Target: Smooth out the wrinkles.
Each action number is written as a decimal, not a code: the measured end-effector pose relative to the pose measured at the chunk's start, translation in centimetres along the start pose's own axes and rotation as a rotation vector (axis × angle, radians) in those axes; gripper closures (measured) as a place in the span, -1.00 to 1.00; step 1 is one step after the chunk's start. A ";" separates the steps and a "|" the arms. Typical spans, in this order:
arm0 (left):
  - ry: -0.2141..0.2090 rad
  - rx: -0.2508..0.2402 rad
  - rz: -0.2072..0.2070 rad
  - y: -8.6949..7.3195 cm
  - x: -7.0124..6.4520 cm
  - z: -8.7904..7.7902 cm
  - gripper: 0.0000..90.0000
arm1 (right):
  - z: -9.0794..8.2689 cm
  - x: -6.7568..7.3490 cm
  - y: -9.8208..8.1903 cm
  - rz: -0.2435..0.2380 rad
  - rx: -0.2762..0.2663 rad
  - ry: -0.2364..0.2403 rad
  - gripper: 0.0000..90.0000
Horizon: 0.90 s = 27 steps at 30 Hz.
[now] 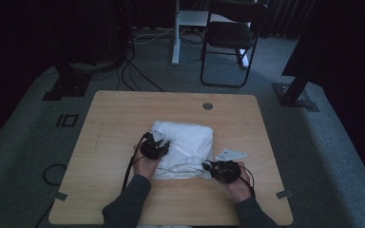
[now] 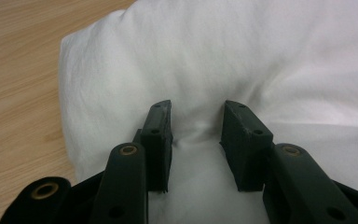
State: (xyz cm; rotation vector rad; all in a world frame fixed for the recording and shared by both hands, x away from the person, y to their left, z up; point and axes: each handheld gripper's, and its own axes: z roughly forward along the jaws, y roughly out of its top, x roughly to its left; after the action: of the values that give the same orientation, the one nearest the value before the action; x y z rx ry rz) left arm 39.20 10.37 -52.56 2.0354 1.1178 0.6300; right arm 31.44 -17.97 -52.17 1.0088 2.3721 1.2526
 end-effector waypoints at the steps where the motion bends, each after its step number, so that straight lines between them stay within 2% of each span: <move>1: -0.009 -0.002 -0.009 0.0 0.1 0.0 0.40 | -0.1 -0.2 -0.9 0.019 0.019 -0.012 0.63; 4: -0.010 -0.006 -0.007 0.0 0.1 0.0 0.39 | -1.4 -0.7 -1.3 0.035 0.005 -0.022 0.51; 6: -0.005 -0.007 -0.003 0.0 0.0 -0.1 0.39 | -2.4 -0.9 -1.0 0.028 -0.031 -0.024 0.39; 11: -0.009 -0.002 -0.005 0.0 0.2 0.0 0.39 | -5.1 -0.9 0.9 -0.022 -0.127 -0.008 0.20; 13: -0.017 -0.001 -0.009 0.0 0.3 0.0 0.39 | -6.6 -1.0 1.6 -0.027 -0.177 0.038 0.15; 15: -0.019 -0.001 -0.008 0.0 0.3 0.1 0.39 | -8.0 -1.2 2.4 -0.033 -0.224 0.035 0.12; 17: -0.016 -0.004 -0.008 0.0 0.2 0.2 0.38 | -8.5 -1.6 3.1 -0.025 -0.260 0.024 0.11; 18: -0.014 -0.003 -0.006 0.1 0.2 0.2 0.38 | -8.2 -1.8 3.5 -0.011 -0.257 0.022 0.10; 20: -0.010 -0.002 -0.005 0.1 0.1 0.2 0.38 | -6.5 -2.1 4.1 -0.001 -0.226 0.002 0.05; 27: -0.016 -0.008 -0.004 0.1 0.3 0.3 0.36 | 2.4 -2.9 5.2 0.051 -0.089 0.033 -0.03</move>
State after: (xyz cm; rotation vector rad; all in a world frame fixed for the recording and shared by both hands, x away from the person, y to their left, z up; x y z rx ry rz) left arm 39.64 10.43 -52.66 2.0275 1.1084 0.6139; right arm 37.14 -16.52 -49.65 1.0350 2.3056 1.3902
